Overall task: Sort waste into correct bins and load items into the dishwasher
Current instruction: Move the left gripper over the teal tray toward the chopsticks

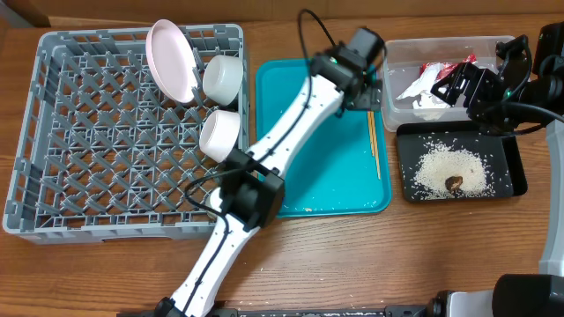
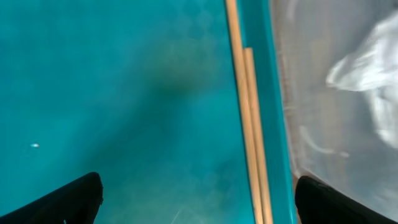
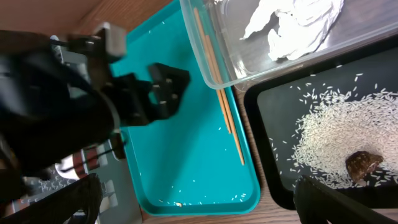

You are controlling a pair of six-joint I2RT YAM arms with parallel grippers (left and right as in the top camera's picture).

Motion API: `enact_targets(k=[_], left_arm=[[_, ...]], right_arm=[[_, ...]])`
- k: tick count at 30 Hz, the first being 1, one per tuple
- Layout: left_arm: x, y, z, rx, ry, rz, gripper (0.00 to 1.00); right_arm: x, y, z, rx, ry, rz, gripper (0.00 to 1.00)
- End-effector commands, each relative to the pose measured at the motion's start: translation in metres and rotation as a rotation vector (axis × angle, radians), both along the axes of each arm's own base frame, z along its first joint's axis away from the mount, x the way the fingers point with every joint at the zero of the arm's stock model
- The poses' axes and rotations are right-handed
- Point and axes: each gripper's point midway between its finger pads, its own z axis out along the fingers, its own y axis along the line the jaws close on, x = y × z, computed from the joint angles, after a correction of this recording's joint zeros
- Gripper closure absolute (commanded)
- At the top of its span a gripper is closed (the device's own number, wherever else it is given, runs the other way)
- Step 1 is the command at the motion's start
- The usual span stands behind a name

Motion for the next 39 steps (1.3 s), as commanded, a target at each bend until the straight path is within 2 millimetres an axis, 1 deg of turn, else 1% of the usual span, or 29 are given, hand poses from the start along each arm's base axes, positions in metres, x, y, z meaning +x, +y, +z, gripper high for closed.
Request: enact_targets(k=[1, 4, 8, 13, 20, 27, 29, 33, 37, 39], left_arm=[[0.005, 0.002, -0.032, 0.094, -0.039, 0.09, 0.0], [0.006, -0.008, -0.042, 0.085, -0.051, 0.079, 0.02], [0.01, -0.017, -0.047, 0.071, -0.074, 0.074, 0.03], [0.009, -0.015, -0.06, 0.092, -0.068, 0.076, 0.02], [0.007, -0.015, -0.069, 0.105, -0.057, 0.069, 0.02], [0.008, -0.011, -0.07, 0.133, -0.066, 0.057, 0.05], [0.007, -0.007, -0.071, 0.152, -0.067, 0.06, 0.05], [0.006, -0.007, -0.072, 0.155, -0.063, 0.059, 0.05], [0.005, -0.006, -0.074, 0.163, -0.061, 0.057, 0.09], [0.006, -0.007, -0.075, 0.16, -0.063, 0.057, 0.05]], right_arm=[[0.001, 0.001, 0.001, -0.005, -0.01, 0.011, 0.0], [0.001, 0.001, 0.001, -0.005, -0.009, 0.011, 0.0], [0.001, 0.002, 0.001, -0.005, -0.009, 0.011, 0.0], [0.001, 0.002, 0.001, -0.005, -0.009, 0.011, 0.0], [0.001, 0.002, 0.001, -0.004, -0.009, 0.011, 0.0], [0.001, 0.001, 0.001, -0.005, -0.01, 0.011, 0.0], [0.001, 0.002, 0.001, -0.005, -0.009, 0.011, 0.0], [0.001, 0.001, 0.001, -0.005, -0.01, 0.011, 0.0], [0.001, 0.002, 0.001, -0.004, -0.009, 0.011, 0.0], [0.001, 0.001, 0.001, -0.005, -0.01, 0.011, 0.0]])
